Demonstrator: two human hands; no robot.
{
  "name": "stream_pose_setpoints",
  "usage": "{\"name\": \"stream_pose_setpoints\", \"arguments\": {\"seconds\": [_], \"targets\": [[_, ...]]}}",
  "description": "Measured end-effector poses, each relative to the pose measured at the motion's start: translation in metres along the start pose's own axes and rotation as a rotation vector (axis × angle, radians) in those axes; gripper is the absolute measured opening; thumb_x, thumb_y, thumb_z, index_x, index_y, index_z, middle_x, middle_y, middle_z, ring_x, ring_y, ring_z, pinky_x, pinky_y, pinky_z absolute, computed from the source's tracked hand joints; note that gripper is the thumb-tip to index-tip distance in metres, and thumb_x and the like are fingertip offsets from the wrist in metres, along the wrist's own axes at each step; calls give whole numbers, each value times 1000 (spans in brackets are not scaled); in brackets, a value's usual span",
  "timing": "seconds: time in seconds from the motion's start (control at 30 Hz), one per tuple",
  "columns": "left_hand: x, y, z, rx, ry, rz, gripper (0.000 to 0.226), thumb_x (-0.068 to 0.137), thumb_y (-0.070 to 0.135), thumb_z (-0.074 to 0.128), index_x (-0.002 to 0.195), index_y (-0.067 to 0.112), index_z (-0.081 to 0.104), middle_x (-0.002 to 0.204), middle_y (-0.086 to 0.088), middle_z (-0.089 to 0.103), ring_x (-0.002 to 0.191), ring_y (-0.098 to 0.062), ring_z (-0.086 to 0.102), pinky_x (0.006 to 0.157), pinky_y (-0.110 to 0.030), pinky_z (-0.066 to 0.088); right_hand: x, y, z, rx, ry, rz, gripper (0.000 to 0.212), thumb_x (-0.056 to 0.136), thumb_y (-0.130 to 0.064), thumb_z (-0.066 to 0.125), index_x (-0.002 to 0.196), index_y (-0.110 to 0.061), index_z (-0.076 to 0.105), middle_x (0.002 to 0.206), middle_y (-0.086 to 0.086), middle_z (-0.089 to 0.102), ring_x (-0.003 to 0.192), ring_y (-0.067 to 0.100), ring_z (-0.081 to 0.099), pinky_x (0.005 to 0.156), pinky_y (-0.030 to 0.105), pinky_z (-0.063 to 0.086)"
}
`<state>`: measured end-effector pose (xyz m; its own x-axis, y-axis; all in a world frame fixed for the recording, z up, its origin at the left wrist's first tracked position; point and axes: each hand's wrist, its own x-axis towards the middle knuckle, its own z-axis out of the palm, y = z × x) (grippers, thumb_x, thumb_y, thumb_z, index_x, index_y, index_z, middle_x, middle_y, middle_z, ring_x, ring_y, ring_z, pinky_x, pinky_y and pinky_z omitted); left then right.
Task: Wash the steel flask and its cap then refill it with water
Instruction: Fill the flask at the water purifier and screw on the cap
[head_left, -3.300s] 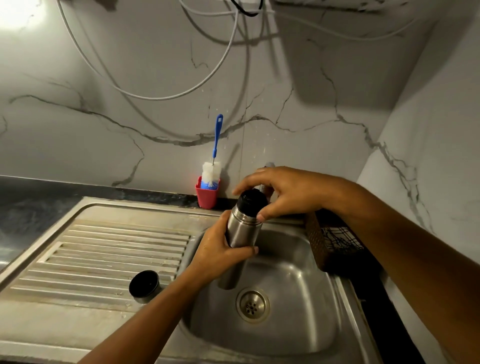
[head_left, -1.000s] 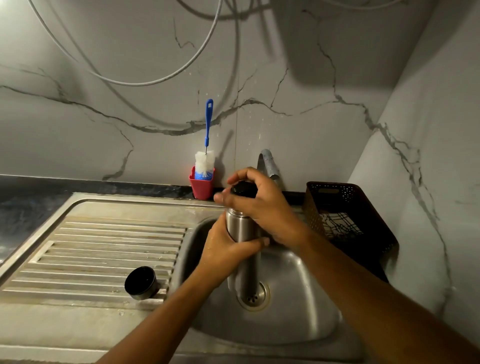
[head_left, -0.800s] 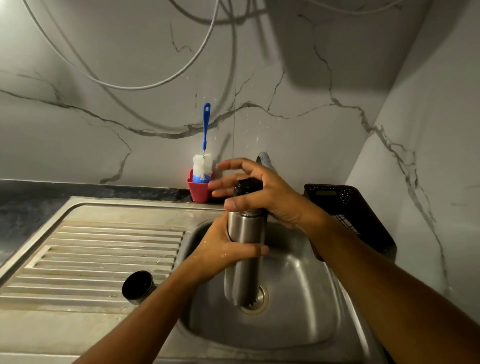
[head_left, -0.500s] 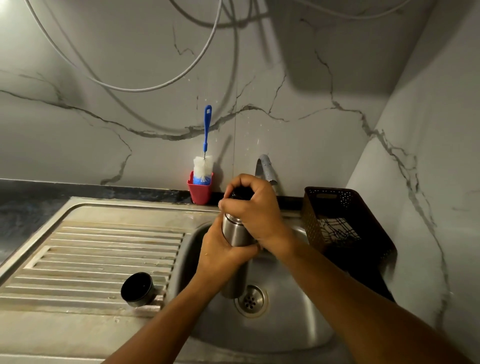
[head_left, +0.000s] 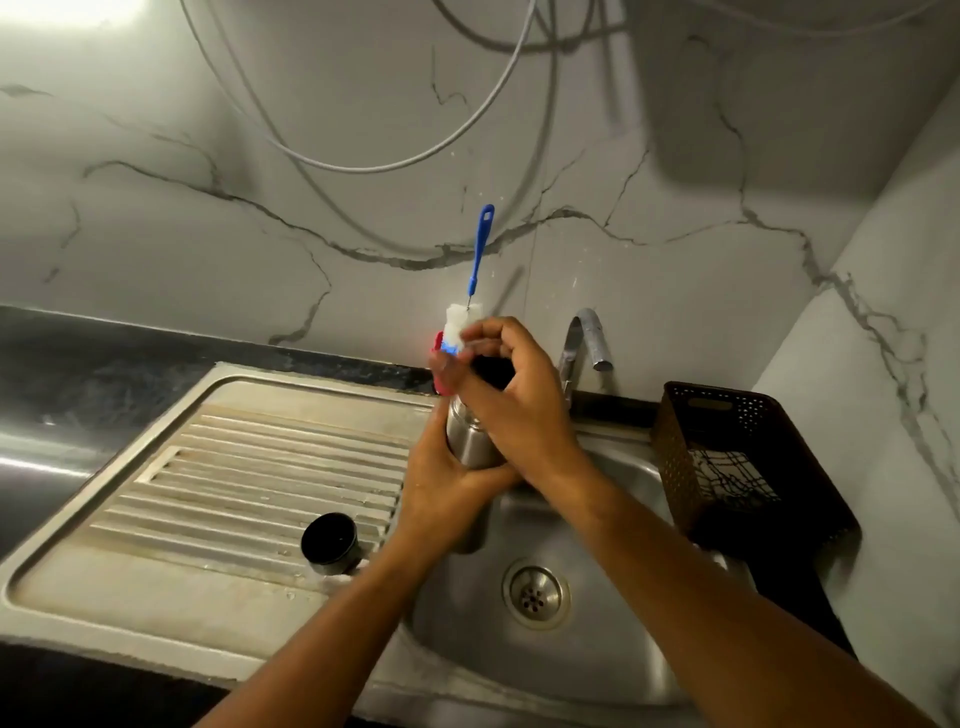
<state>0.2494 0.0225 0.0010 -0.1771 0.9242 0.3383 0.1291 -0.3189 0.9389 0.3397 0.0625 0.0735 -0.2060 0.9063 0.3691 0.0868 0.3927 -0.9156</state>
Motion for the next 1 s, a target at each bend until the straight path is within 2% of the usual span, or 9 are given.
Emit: {"name": "stream_pose_setpoints", "arguments": {"seconds": [0.13, 0.23, 0.33, 0.47, 0.6, 0.7, 0.8, 0.9, 1.0], "targets": [[11, 0, -43, 60, 23, -23, 77, 69, 22, 97, 135, 22, 58, 120, 1, 73, 109, -18, 72, 92, -41, 61, 11, -3, 12, 133, -50, 64, 49, 90, -61, 57, 121, -24, 61, 112, -5, 72, 104, 9, 71, 93, 31, 59], [14, 1, -80, 103, 160, -70, 73, 63, 28, 99, 125, 24, 61, 110, 8, 75, 99, -11, 73, 86, -31, 61, 13, 22, 32, 91, -80, 149, 39, 99, -55, 55, 116, -20, 63, 103, 2, 73, 93, 10, 72, 84, 29, 58], [15, 1, -116, 119, 273, -115, 65, 60, 29, 98, 112, 31, 61, 99, 13, 74, 92, -5, 72, 77, -20, 58, 4, 71, 57, -112, -241, 214, 18, 95, -41, 68, 102, -25, 65, 92, 7, 72, 80, 16, 67, 79, 48, 60], [11, -1, -157, 157, 402, -150, 63, 64, 25, 97, 112, 34, 58, 105, 9, 70, 93, -2, 69, 79, -23, 53, -23, 112, 92, -420, -631, 312, 54, 87, -42, 79, 133, -24, 57, 120, 2, 64, 107, 20, 65, 96, 47, 56], [1, -5, -184, 173, 477, -177, 64, 64, 31, 94, 110, 46, 52, 112, 13, 66, 99, -1, 65, 79, -21, 50, -43, 129, 129, -625, -825, 227, 94, 81, -50, 82, 156, -26, 31, 156, 5, 40, 140, 26, 44, 114, 43, 41], [-8, -10, -193, 165, 490, -204, 66, 60, 36, 93, 111, 46, 52, 113, 12, 66, 101, -4, 66, 80, -22, 51, -53, 142, 148, -697, -827, 167, 94, 81, -45, 82, 156, -27, 28, 154, 3, 38, 139, 29, 44, 112, 42, 42], [-18, -16, -196, 165, 485, -236, 70, 57, 41, 92, 117, 39, 55, 114, 8, 67, 103, -7, 67, 81, -24, 52, -55, 151, 154, -710, -765, 135, 75, 81, -37, 79, 144, -26, 41, 143, 2, 49, 129, 29, 52, 105, 42, 47], [-23, -22, -192, 166, 463, -258, 77, 57, 42, 92, 124, 30, 56, 114, 5, 68, 103, -11, 68, 81, -26, 53, -51, 153, 146, -533, -642, 235, 67, 74, -37, 85, 132, -26, 53, 131, 1, 57, 118, 23, 58, 99, 37, 52], [-22, -18, -178, 147, 428, -268, 74, 57, 40, 91, 121, 30, 57, 111, 6, 68, 100, -9, 68, 80, -24, 51, -34, 142, 121, -360, -494, 288, 72, 71, -29, 91, 134, -25, 56, 131, 1, 52, 118, 19, 57, 100, 26, 49]]}}
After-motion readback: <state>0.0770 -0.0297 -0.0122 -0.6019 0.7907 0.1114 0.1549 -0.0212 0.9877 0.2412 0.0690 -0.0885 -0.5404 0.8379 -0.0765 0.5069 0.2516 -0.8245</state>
